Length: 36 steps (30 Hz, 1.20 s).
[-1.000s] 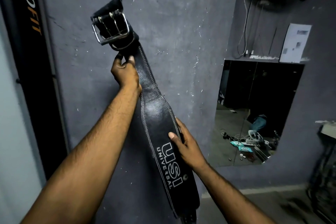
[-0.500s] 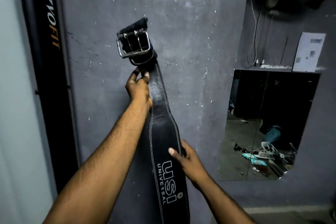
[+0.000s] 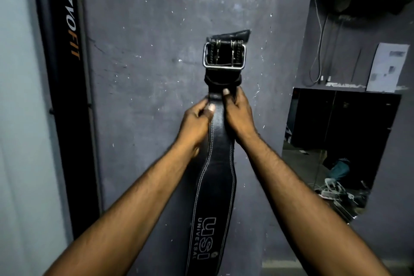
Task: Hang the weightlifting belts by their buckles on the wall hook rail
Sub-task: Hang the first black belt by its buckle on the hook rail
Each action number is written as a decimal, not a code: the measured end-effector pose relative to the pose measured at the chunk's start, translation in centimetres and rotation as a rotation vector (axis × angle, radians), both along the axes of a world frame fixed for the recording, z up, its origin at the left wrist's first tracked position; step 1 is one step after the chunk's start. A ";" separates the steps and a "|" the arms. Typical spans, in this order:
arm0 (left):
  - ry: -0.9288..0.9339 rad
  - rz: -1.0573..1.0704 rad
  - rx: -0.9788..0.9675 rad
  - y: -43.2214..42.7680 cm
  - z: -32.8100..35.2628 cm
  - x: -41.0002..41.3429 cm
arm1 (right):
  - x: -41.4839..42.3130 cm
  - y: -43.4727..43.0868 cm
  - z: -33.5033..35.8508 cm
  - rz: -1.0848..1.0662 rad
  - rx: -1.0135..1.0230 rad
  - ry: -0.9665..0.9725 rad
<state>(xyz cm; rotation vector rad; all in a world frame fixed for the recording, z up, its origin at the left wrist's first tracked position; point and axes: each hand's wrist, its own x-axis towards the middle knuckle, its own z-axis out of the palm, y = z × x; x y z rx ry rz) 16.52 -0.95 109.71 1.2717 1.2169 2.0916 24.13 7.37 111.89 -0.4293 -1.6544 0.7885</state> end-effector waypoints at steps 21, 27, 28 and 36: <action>0.463 0.055 -0.247 -2.4 -10.6 -1.8 | 0.7 0.3 1.2 -0.072 0.049 0.201; 0.452 -0.056 -0.357 -3.3 -12.2 -2.4 | 1.0 1.3 1.4 -0.116 0.005 0.230; 0.477 -0.005 -0.343 -3.2 -12.4 -2.6 | 1.0 1.5 1.4 -0.134 0.004 0.228; 0.449 -0.134 -0.441 -4.1 -13.2 -3.6 | 1.0 1.1 1.6 -0.148 0.015 0.257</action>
